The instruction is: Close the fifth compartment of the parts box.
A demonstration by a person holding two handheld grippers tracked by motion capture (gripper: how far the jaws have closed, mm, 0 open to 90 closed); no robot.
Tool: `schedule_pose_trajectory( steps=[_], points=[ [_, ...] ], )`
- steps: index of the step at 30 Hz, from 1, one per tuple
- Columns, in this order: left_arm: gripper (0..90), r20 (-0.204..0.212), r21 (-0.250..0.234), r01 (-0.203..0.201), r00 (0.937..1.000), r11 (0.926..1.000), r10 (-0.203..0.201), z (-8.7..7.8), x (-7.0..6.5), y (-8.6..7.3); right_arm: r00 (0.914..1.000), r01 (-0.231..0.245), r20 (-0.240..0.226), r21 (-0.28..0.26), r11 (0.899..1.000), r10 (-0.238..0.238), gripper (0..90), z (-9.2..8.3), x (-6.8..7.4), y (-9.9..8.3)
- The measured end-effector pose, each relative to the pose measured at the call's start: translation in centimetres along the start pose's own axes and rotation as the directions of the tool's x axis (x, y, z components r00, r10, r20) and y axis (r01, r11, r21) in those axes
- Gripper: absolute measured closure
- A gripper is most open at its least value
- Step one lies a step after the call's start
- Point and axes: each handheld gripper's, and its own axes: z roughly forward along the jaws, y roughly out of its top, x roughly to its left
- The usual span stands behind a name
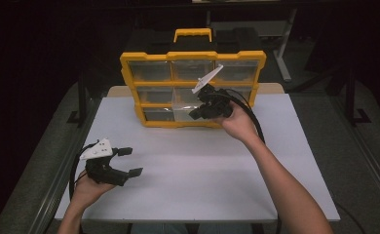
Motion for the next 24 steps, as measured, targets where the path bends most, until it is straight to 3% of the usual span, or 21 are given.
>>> schedule_pose_trajectory(
  steps=[24],
  points=[
    [15.9,-0.001,-0.002,0.002,1.0000,1.0000,-0.002,0.0,0.0,0.0,0.9998,-0.017,0.007,0.002,1.000,0.017,88.9,0.3,-1.3,0.2]
  ],
)
